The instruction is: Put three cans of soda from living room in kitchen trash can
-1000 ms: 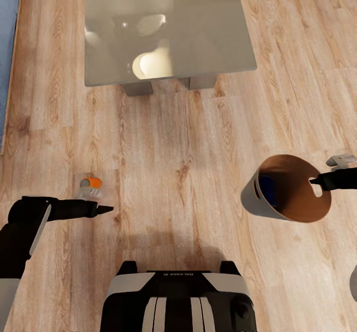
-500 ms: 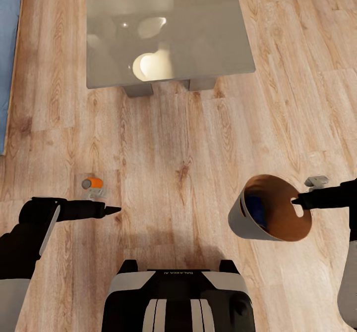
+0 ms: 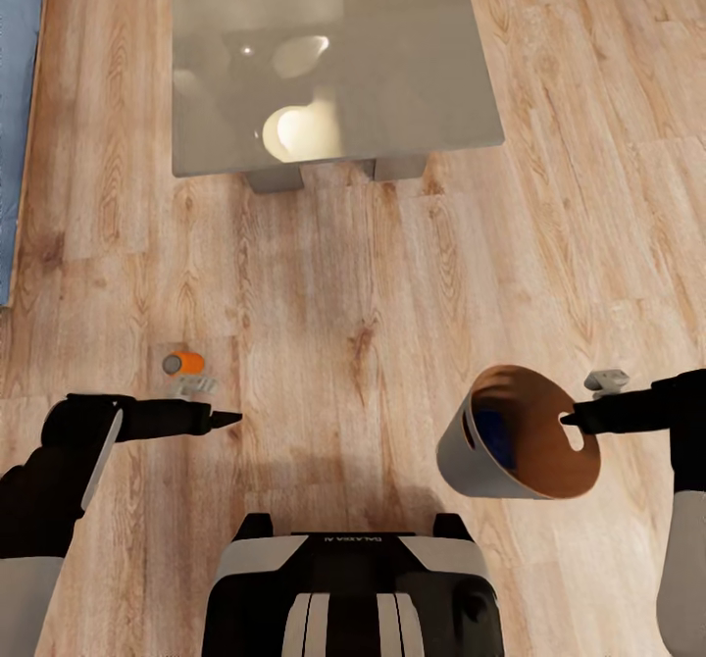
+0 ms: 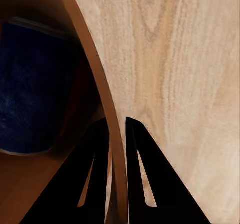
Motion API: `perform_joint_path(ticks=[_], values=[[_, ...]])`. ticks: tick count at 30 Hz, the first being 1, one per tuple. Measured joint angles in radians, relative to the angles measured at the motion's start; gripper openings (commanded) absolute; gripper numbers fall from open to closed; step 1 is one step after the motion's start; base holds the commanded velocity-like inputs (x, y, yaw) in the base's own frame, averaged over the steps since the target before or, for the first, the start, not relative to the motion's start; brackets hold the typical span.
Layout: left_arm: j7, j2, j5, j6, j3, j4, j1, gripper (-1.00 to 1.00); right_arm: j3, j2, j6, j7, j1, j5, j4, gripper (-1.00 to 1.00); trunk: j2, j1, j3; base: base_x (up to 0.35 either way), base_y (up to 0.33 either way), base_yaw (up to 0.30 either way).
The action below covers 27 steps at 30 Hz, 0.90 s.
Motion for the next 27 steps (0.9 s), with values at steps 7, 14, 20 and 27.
perform_joint_path(ticks=[7,14,20,27], values=[[0.086,-0.134,-0.014,-0.003,0.000,-0.001,0.007,1.00,-0.116,0.077,-0.018,-0.072,0.099,-0.109,-0.033,-1.00,0.049,-0.027,0.022,0.000,0.000,0.000],[0.111,-0.205,-0.009,0.000,-0.001,0.000,0.008,1.00,-0.117,0.084,-0.017,-0.001,0.115,-0.133,-0.015,-1.00,0.098,-0.054,0.044,0.000,0.000,0.000],[0.112,-0.205,-0.009,0.000,-0.001,0.001,0.007,1.00,-0.027,0.083,-0.015,-0.003,0.111,-0.125,-0.026,-1.00,0.140,-0.077,0.063,0.000,0.000,0.000],[0.112,-0.205,-0.005,0.000,-0.001,0.001,0.007,1.00,0.011,0.082,-0.005,-0.004,0.101,-0.120,-0.051,-1.00,0.189,-0.104,0.085,0.000,0.000,0.000]])
